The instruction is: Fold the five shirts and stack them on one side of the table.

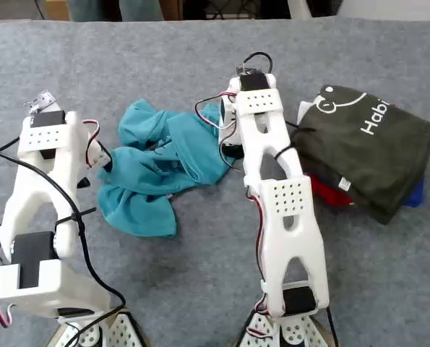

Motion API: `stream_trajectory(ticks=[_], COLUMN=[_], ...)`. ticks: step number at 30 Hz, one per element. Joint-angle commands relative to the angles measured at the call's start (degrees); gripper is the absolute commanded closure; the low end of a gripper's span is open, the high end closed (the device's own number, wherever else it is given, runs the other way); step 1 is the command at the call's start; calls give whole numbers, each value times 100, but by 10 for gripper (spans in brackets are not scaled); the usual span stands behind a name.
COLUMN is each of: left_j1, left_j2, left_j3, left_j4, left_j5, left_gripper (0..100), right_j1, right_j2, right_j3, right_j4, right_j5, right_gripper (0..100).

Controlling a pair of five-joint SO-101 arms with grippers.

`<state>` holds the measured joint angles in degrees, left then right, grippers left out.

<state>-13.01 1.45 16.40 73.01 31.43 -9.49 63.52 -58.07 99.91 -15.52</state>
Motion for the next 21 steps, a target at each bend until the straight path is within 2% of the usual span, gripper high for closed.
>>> stream_trajectory(ticks=[1,12,21], left_j1=[163,303,338], left_j2=[53,1108,1257], left_j3=[66,-189,-198], left_j4=[-255,-237,-290], left_j5=[79,70,62], left_gripper=[807,809,812], right_j1=[114,132,141], right_j2=[13,4,-4], right_j3=[-22,-22,-22], right_j4=[-62,-62,-62], right_j5=[35,44,44], right_gripper=[984,984,984])
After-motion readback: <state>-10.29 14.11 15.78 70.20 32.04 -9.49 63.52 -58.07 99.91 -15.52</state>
